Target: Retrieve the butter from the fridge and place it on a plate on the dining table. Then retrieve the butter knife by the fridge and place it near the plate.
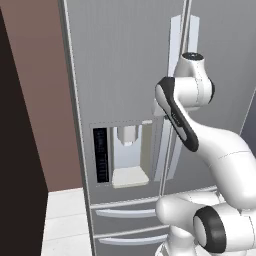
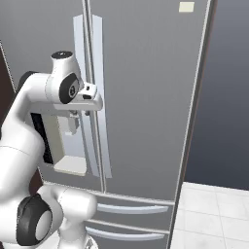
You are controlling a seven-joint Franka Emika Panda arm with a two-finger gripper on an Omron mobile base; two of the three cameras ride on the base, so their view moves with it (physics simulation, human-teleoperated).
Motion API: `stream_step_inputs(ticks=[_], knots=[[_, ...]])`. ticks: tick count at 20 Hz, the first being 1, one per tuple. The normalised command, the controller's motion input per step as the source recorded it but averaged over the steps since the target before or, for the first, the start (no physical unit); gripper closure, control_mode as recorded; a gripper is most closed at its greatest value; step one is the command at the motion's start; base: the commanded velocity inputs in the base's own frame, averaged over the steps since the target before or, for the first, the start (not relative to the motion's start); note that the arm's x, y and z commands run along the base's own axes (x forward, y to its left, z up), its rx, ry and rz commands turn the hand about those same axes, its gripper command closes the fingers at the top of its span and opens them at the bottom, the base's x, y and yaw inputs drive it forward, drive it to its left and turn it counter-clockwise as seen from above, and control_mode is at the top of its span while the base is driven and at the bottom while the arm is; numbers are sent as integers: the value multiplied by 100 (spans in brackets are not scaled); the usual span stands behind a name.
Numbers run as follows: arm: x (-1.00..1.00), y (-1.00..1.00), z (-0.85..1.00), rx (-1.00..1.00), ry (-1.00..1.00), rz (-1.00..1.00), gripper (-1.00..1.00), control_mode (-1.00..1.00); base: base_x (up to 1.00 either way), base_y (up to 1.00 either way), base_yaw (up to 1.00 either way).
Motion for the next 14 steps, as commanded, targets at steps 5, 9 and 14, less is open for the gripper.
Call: stream_step_inputs(ticks=[5,9,14], knots=[[-7,-3,0,0,0,-3,-100,-100,0,0,0],[-27,-23,0,2,0,-5,-100,100,-12,-7,-2],[0,0,0,0,0,0,-100,100,-41,-9,-12]])
